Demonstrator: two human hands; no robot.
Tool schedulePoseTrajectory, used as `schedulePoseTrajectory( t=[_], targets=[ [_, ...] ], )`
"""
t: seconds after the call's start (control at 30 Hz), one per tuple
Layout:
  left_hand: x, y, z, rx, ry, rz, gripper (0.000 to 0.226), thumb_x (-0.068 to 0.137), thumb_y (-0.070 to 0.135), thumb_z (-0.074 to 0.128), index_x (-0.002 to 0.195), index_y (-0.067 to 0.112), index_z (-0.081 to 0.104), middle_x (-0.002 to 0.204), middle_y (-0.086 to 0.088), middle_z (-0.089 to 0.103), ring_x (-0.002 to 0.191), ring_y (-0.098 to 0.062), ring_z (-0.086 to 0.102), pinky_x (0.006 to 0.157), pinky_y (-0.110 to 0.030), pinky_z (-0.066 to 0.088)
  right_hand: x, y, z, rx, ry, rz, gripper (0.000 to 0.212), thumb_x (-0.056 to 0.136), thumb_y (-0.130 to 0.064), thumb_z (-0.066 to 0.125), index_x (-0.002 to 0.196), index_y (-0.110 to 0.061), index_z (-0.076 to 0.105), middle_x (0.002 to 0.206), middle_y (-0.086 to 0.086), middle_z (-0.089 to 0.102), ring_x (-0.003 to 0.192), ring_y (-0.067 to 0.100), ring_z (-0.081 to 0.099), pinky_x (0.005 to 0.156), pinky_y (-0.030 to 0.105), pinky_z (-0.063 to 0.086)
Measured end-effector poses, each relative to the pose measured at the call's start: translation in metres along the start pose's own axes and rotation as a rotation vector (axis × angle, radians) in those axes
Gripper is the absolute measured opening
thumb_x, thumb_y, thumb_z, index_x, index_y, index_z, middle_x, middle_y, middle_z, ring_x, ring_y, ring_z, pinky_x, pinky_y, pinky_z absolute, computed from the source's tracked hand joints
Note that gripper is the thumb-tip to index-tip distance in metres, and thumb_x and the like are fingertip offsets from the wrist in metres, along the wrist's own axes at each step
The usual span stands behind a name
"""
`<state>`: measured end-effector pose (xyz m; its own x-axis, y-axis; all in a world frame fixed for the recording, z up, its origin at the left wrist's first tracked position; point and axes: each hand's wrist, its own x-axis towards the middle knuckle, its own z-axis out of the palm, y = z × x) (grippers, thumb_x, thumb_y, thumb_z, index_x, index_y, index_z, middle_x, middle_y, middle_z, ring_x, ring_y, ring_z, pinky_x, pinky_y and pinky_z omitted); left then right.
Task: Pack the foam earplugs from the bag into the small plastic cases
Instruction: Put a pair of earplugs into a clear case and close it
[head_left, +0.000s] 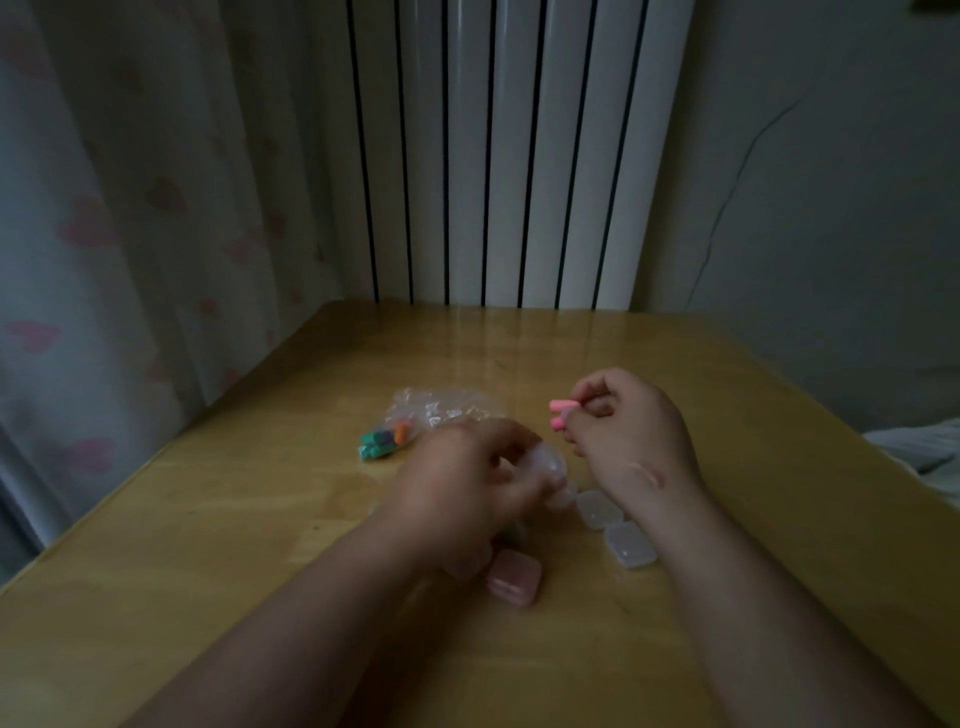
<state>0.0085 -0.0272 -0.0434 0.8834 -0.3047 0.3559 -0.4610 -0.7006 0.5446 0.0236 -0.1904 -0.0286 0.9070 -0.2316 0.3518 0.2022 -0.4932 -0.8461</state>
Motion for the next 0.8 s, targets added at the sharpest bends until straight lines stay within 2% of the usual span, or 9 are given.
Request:
schedulePoseTrajectory(
  t=[0.1,0.2,0.3,0.37,0.43,0.53,0.6,0.7,0.8],
  targets=[
    [-0.004,-0.005,-0.009,-0.372,0.036,-0.071,0.032,0.090,0.042,0.062,0.122,0.037,0.061,0.087,0.010,0.071,0.075,-0.001,0.068,0.066,-0.024,0.057,-0.001,0.002,0.002,0.040,-0.012,0.004,0.025,0.087,-0.006,0.059,0.078,-0.030,0.060,0.075,-0.004,0.072,0.074,0.011,0.070,0.071,0.038,0.060],
    [-0.005,-0.007,-0.021,-0.778,0.078,-0.125,0.029,0.101,0.025,0.045,0.119,0.034,0.066,0.095,-0.004,0.070,0.073,-0.013,0.066,0.067,-0.028,0.056,-0.006,0.001,0.008,0.075,-0.057,0.007,0.031,0.088,-0.005,0.061,0.075,-0.032,0.067,0.074,-0.006,0.073,0.069,0.007,0.070,0.067,0.029,0.059],
    [-0.002,-0.006,-0.031,-1.340,0.073,-0.190,0.031,0.101,0.017,0.036,0.120,0.016,0.060,0.095,-0.016,0.069,0.070,-0.020,0.062,0.063,-0.029,0.056,-0.009,-0.001,0.013,0.095,-0.074,-0.002,0.024,0.086,-0.010,0.066,0.075,-0.032,0.070,0.074,-0.005,0.074,0.072,0.009,0.071,0.075,0.038,0.060],
    [0.000,-0.008,-0.035,-1.498,0.058,-0.204,0.030,0.099,0.015,0.037,0.120,0.011,0.058,0.096,-0.020,0.069,0.070,-0.021,0.063,0.064,-0.028,0.058,-0.013,-0.004,0.014,0.117,-0.072,-0.007,0.015,0.084,-0.015,0.069,0.079,-0.029,0.071,0.076,-0.005,0.074,0.075,0.010,0.071,0.077,0.040,0.060],
    [0.002,-0.013,-0.035,-1.533,0.049,-0.205,0.029,0.097,0.016,0.044,0.121,0.010,0.058,0.101,-0.022,0.069,0.074,-0.022,0.065,0.068,-0.029,0.060,-0.016,-0.007,0.016,0.122,-0.072,-0.025,0.009,0.084,-0.018,0.071,0.082,-0.027,0.072,0.074,-0.005,0.073,0.073,0.009,0.070,0.074,0.037,0.060],
    [0.002,-0.018,-0.034,-1.483,0.042,-0.201,0.036,0.087,0.015,0.053,0.122,0.010,0.057,0.114,-0.023,0.068,0.084,-0.026,0.067,0.075,-0.032,0.060,-0.019,-0.010,0.018,0.104,-0.085,-0.062,0.012,0.085,-0.016,0.072,0.080,-0.027,0.069,0.070,-0.006,0.072,0.068,0.006,0.069,0.069,0.031,0.060],
    [0.002,-0.020,-0.033,-1.392,0.030,-0.207,0.036,0.086,0.017,0.053,0.122,0.013,0.058,0.119,-0.020,0.068,0.091,-0.026,0.065,0.079,-0.035,0.053,-0.020,-0.010,0.019,0.092,-0.099,-0.069,0.014,0.085,-0.016,0.071,0.080,-0.028,0.068,0.071,-0.007,0.072,0.067,0.003,0.069,0.065,0.026,0.058],
    [0.003,-0.023,-0.030,-1.277,0.045,-0.238,0.039,0.084,0.025,0.051,0.120,0.016,0.061,0.118,-0.016,0.070,0.092,-0.023,0.059,0.076,-0.036,0.039,-0.021,-0.011,0.018,0.110,-0.146,-0.063,0.013,0.087,-0.015,0.070,0.082,-0.027,0.069,0.071,-0.006,0.071,0.066,0.001,0.068,0.060,0.017,0.052],
    [0.003,-0.022,-0.027,-1.281,0.058,-0.254,0.041,0.084,0.026,0.050,0.121,0.013,0.061,0.117,-0.018,0.070,0.089,-0.023,0.057,0.074,-0.035,0.036,-0.024,-0.014,0.018,0.102,-0.194,-0.061,0.014,0.088,-0.015,0.068,0.081,-0.027,0.069,0.070,-0.005,0.071,0.064,0.002,0.067,0.057,0.014,0.051]
  ],
)
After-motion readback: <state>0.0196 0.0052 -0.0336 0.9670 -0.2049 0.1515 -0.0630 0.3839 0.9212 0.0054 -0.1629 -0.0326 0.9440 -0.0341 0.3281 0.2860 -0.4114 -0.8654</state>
